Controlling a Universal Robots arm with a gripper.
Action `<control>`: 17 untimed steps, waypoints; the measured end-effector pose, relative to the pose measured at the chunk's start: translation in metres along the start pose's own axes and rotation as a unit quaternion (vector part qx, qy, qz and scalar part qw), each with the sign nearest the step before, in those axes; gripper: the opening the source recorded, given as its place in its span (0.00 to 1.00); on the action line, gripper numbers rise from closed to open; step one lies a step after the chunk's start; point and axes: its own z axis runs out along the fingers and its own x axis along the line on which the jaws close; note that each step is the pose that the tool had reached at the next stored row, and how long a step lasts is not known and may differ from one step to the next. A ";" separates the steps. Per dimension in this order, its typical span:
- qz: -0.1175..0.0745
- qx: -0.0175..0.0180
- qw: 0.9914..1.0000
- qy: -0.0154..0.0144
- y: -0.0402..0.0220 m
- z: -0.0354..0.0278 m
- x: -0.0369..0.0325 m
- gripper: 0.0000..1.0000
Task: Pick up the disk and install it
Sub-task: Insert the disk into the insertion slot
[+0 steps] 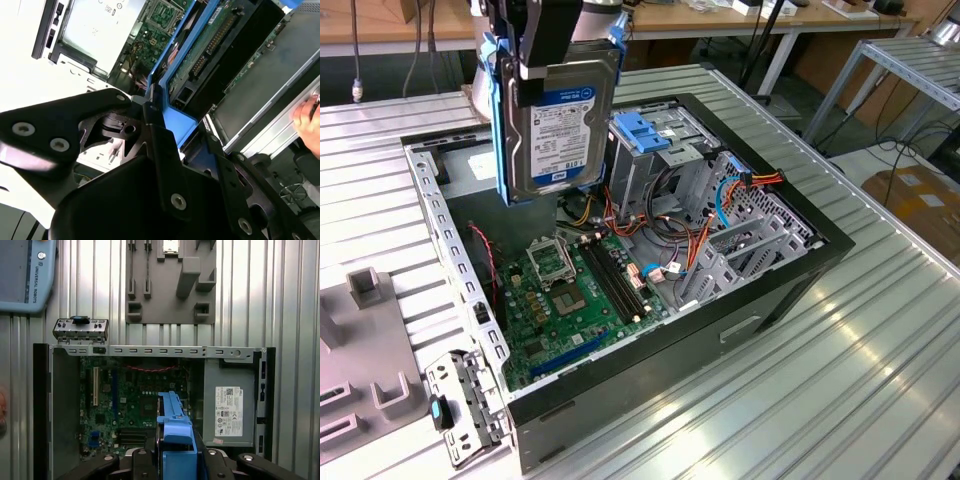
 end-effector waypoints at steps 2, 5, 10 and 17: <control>0.000 0.000 1.000 0.000 -0.0025 0.0002 0.0000 0.37; 0.000 0.000 1.000 0.000 -0.0065 0.0003 0.0001 0.37; 0.000 0.000 1.000 0.000 -0.0125 0.0005 0.0001 0.37; 0.000 0.000 1.000 0.000 -0.0217 0.0009 0.0002 0.37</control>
